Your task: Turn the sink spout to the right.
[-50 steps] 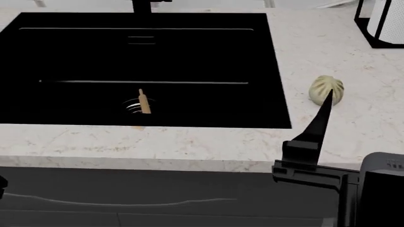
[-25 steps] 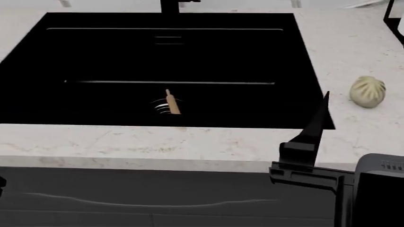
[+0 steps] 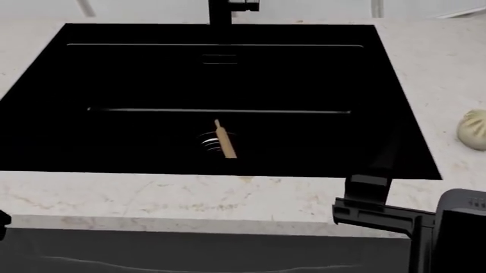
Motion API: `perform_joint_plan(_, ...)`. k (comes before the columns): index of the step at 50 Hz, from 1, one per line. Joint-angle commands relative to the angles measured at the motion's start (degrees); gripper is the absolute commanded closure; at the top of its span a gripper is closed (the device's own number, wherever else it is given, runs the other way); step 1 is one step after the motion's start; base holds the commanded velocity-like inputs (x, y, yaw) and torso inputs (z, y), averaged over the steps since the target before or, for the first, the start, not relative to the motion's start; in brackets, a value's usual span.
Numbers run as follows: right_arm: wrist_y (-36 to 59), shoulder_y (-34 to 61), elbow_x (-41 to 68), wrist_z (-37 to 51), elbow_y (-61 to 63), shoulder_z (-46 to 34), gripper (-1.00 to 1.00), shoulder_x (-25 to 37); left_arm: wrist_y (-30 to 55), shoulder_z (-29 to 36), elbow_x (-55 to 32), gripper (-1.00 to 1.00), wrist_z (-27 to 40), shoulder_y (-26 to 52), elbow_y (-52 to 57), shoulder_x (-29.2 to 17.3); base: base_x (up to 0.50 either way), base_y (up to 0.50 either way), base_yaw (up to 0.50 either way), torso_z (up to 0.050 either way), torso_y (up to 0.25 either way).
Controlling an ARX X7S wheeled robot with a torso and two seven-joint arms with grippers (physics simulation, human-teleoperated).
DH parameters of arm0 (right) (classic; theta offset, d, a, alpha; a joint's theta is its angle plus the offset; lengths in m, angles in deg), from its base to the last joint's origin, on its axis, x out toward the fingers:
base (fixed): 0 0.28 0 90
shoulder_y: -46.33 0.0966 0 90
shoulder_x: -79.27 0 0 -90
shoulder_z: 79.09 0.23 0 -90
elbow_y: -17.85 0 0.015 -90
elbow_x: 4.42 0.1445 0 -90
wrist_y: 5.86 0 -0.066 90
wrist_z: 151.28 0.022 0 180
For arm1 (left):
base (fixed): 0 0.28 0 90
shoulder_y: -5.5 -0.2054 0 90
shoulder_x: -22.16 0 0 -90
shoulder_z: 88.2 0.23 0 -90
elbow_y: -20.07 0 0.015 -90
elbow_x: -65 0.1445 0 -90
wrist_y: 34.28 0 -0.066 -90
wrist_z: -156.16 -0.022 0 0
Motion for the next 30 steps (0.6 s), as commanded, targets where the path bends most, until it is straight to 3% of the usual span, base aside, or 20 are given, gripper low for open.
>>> perform_joint_plan(1,-0.6,-0.6,0.2,0.2,-0.6,0.5,-1.0,0.0,-0.2,0.6,0.1,-1.0,0.3,-0.1,-0.2,-0.4,0.26,0.0,0.0,0.0,0.0)
perform_joint_plan(17,-1.4,-1.1,0.0,0.6,-1.1,-0.3,-1.0,0.3,-1.2,1.4,0.3,-1.0,0.6,-0.2,-1.1,-0.7,0.26,0.01,0.0,0.0,0.0)
perform_joint_plan(30,-1.7,-1.8,0.2,1.0,-1.1,0.6,-1.0,0.4,-1.5,2.2,0.6,-1.0,0.9,-0.3,-1.5,-1.1,0.28,0.18,0.0,0.0,0.0)
